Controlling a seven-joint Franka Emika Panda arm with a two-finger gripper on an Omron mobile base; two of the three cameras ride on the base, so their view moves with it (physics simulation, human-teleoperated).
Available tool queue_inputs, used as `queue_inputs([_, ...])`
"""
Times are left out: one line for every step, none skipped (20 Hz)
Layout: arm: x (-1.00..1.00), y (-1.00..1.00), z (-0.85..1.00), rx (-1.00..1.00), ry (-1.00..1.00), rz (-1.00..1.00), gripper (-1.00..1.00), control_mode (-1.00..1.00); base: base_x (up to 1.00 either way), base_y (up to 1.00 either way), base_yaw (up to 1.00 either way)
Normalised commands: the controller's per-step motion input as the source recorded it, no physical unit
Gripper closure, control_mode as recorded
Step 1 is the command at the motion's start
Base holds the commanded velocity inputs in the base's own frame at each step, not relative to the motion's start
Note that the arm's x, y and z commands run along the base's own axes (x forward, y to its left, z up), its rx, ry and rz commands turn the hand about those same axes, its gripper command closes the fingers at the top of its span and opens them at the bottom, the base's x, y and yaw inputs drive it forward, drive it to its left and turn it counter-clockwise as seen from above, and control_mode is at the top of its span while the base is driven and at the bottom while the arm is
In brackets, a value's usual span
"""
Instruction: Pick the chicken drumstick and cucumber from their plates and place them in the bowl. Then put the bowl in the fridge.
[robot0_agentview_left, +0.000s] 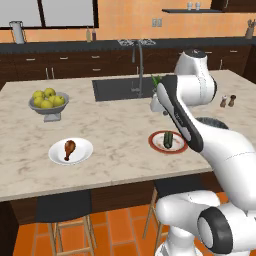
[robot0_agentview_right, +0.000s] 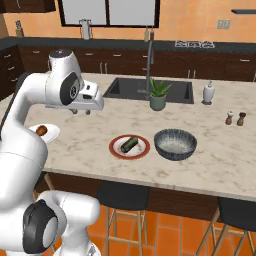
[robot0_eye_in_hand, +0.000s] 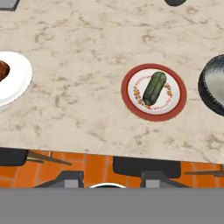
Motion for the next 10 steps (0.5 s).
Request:
queue_inputs([-0.02, 0.0, 0.0, 0.0, -0.01, 0.0, -1.0, -1.0, 0.0, 0.0, 0.0])
queue_inputs([-0.56, 0.0, 0.0, 0.01, -0.1, 0.0, -1.0, -1.0, 0.0, 0.0, 0.0])
queue_inputs([-0.71, 0.02, -0.27, 0.13, 0.0, 0.0, -1.0, -1.0, 0.0, 0.0, 0.0])
queue_inputs([-0.96, 0.32, -0.37, 0.13, 0.0, 0.0, -1.0, -1.0, 0.0, 0.0, 0.0])
queue_inputs([-1.0, 0.72, -0.41, 0.07, 0.0, 0.0, -1.0, -1.0, 0.0, 0.0, 0.0])
queue_inputs([-1.0, 1.0, -0.42, 0.0, -0.02, 0.0, -1.0, -1.0, 0.0, 0.0, 0.0])
queue_inputs([-1.0, 1.0, -0.31, 0.0, -0.04, 0.0, -1.0, -1.0, 0.0, 0.0, 0.0])
queue_inputs([-0.85, 1.0, -0.29, 0.0, -0.01, 0.0, -1.0, -1.0, 0.0, 0.0, 0.0])
queue_inputs([-0.66, 1.0, -0.27, 0.0, 0.0, -0.01, -1.0, -1.0, 0.0, 0.0, 0.0])
queue_inputs([-0.53, 1.0, -0.27, 0.0, 0.0, -0.02, -1.0, -1.0, 0.0, 0.0, 0.0])
